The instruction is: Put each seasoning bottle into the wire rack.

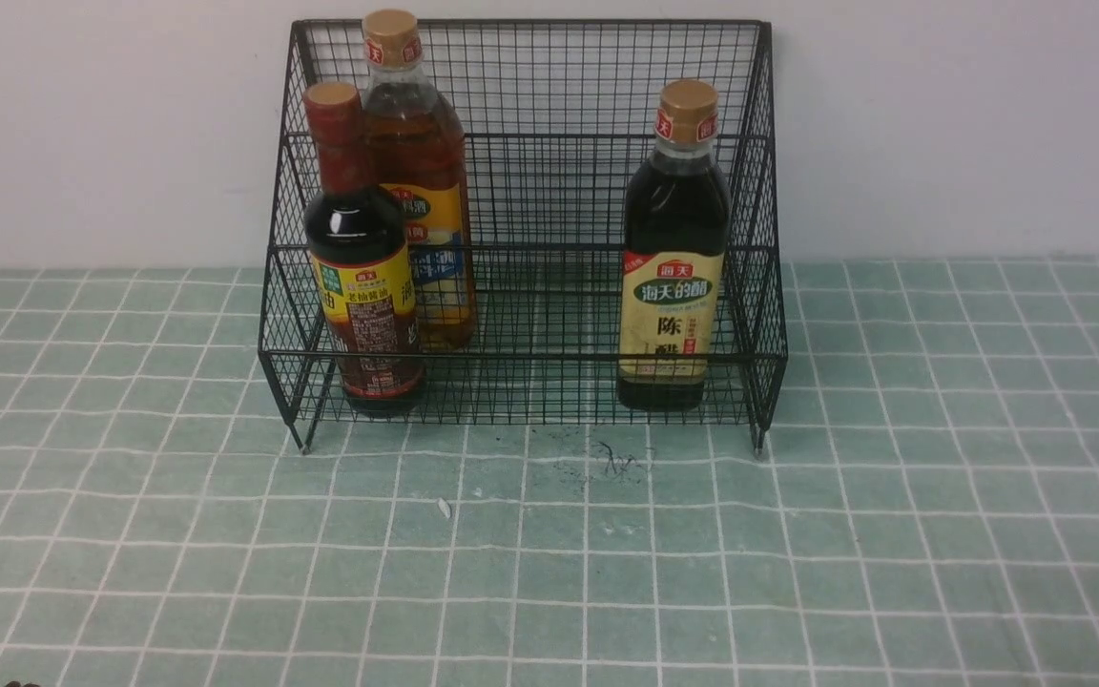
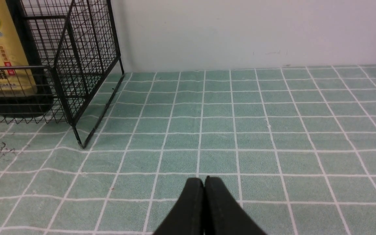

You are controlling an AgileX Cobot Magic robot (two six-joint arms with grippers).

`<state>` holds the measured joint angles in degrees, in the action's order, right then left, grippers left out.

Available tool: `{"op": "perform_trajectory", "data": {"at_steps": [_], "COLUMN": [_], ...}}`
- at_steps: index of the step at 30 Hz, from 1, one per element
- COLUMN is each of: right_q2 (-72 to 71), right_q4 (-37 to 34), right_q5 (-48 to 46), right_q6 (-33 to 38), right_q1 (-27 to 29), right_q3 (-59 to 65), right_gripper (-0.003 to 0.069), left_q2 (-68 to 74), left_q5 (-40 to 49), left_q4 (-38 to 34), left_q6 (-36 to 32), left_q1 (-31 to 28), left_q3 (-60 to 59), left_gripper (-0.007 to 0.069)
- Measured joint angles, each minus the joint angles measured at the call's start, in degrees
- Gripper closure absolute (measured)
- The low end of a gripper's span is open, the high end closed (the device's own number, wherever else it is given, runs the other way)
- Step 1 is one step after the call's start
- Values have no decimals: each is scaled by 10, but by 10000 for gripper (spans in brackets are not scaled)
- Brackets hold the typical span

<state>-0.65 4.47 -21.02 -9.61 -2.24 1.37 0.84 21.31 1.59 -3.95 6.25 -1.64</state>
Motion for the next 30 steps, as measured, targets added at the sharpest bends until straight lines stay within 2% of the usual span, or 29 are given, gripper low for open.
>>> {"op": "perform_trajectory", "data": {"at_steps": [30], "right_q2": [0], "right_q4": [0], "right_q5": [0], "right_q6": [0], "right_q1": [0], "right_q3": [0], "right_gripper": [673], "left_q2": [-15], "left_q5": [0], "left_q4": [0], "left_q6": [0], "left_q1": [0], "left_q3": [0], "left_gripper": [631]}}
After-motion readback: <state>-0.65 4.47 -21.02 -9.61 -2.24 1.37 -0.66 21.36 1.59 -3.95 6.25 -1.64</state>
